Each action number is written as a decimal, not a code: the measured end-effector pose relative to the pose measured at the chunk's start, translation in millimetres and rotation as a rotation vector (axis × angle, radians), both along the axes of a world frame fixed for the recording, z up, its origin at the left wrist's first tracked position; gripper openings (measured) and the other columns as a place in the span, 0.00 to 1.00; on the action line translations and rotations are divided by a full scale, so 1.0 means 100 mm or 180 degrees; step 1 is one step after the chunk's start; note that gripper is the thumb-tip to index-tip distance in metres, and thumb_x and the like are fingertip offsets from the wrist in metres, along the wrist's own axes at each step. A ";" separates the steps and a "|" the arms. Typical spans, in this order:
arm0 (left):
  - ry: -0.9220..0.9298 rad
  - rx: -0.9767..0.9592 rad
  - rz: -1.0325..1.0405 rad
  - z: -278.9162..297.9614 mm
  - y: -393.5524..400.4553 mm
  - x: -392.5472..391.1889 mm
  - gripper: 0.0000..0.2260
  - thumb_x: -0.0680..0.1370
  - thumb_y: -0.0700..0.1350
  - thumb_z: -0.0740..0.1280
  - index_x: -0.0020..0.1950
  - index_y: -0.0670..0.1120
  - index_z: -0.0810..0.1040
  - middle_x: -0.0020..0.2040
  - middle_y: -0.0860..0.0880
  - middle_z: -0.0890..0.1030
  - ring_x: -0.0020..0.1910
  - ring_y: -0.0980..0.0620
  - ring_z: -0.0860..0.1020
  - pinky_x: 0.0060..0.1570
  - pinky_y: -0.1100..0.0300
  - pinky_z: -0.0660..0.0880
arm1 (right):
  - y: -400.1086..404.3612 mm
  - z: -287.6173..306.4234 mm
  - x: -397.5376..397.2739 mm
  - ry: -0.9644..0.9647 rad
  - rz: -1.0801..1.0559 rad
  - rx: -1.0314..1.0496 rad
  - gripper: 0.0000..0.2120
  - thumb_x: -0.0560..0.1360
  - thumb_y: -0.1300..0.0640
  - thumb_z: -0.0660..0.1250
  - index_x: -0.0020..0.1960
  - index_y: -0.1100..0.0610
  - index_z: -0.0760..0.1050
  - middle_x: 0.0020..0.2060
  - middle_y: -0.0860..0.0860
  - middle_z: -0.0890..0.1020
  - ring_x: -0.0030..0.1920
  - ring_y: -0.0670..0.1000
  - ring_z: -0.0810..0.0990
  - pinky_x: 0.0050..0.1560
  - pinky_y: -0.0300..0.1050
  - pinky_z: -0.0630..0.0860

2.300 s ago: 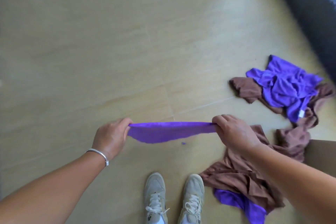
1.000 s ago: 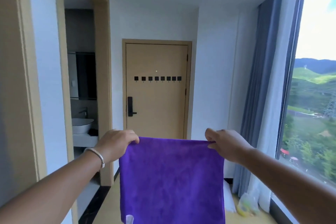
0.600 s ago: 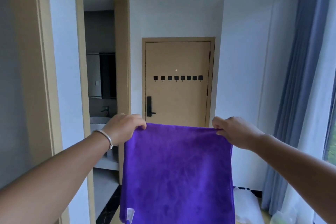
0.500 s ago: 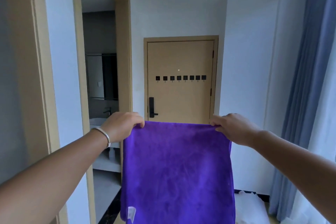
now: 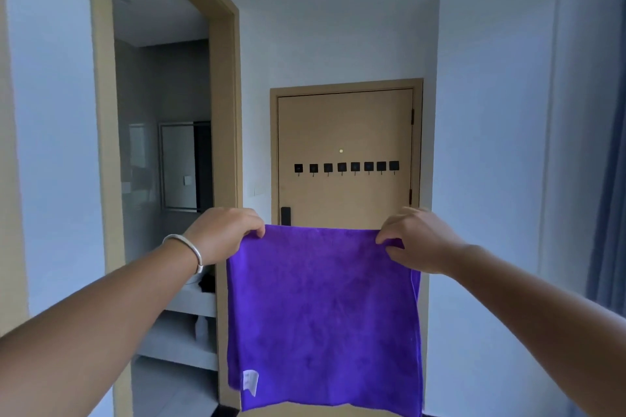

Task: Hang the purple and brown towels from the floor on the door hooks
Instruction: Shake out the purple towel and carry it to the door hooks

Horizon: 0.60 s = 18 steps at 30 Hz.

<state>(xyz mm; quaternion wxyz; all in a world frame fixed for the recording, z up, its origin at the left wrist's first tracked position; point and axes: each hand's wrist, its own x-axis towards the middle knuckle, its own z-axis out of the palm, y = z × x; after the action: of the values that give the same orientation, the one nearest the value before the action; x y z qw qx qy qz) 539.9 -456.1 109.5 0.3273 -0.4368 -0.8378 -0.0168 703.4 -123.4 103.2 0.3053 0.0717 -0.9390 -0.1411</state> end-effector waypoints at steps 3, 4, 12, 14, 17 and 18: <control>0.0018 -0.0011 0.0044 -0.03 0.25 -0.41 0.15 0.78 0.36 0.59 0.50 0.57 0.77 0.50 0.61 0.77 0.44 0.58 0.76 0.43 0.63 0.72 | 0.17 -0.04 -0.45 0.0185 -0.0099 -0.0219 0.09 0.77 0.49 0.62 0.51 0.44 0.81 0.50 0.38 0.81 0.50 0.42 0.70 0.52 0.40 0.70; 0.0004 -0.0014 0.0074 -0.05 0.34 -0.56 0.15 0.78 0.36 0.59 0.50 0.56 0.77 0.49 0.60 0.77 0.43 0.58 0.75 0.42 0.65 0.71 | 0.22 -0.05 -0.61 0.0182 -0.0119 -0.0360 0.09 0.77 0.50 0.62 0.50 0.45 0.81 0.49 0.40 0.81 0.49 0.43 0.71 0.50 0.40 0.71; -0.0081 0.0104 0.0263 -0.16 0.94 -2.06 0.18 0.69 0.30 0.57 0.44 0.53 0.74 0.42 0.58 0.74 0.43 0.56 0.71 0.34 0.65 0.61 | 0.61 -0.07 -2.11 0.0005 0.0047 -0.0674 0.14 0.79 0.63 0.60 0.55 0.46 0.77 0.54 0.43 0.77 0.50 0.47 0.77 0.47 0.39 0.75; -0.0134 0.0120 0.0179 -0.15 1.05 -2.52 0.19 0.68 0.29 0.56 0.43 0.54 0.72 0.41 0.58 0.73 0.42 0.56 0.70 0.34 0.64 0.63 | 0.68 -0.02 -2.52 -0.0110 0.0062 -0.0715 0.19 0.77 0.66 0.60 0.57 0.43 0.75 0.56 0.42 0.76 0.52 0.47 0.76 0.48 0.37 0.73; 0.0000 -0.0024 -0.0089 -0.14 1.19 -3.16 0.21 0.67 0.28 0.57 0.42 0.56 0.72 0.43 0.59 0.71 0.44 0.57 0.68 0.38 0.62 0.69 | 0.81 0.05 -3.10 -0.0246 -0.0039 -0.0685 0.23 0.76 0.68 0.59 0.59 0.41 0.74 0.59 0.41 0.76 0.54 0.48 0.76 0.50 0.39 0.75; 0.0044 -0.0071 -0.0153 -0.14 1.22 -3.34 0.22 0.67 0.28 0.58 0.43 0.57 0.72 0.45 0.60 0.71 0.45 0.57 0.67 0.39 0.62 0.70 | 0.85 0.06 -3.26 -0.0258 -0.0061 -0.0688 0.24 0.76 0.68 0.59 0.59 0.41 0.74 0.59 0.41 0.76 0.55 0.48 0.76 0.50 0.39 0.74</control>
<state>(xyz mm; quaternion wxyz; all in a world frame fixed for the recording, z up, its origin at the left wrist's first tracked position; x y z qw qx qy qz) 205.7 -333.7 95.9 0.3276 -0.4605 -0.8249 -0.0123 377.0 -38.9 109.5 0.2716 0.0351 -0.9610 -0.0390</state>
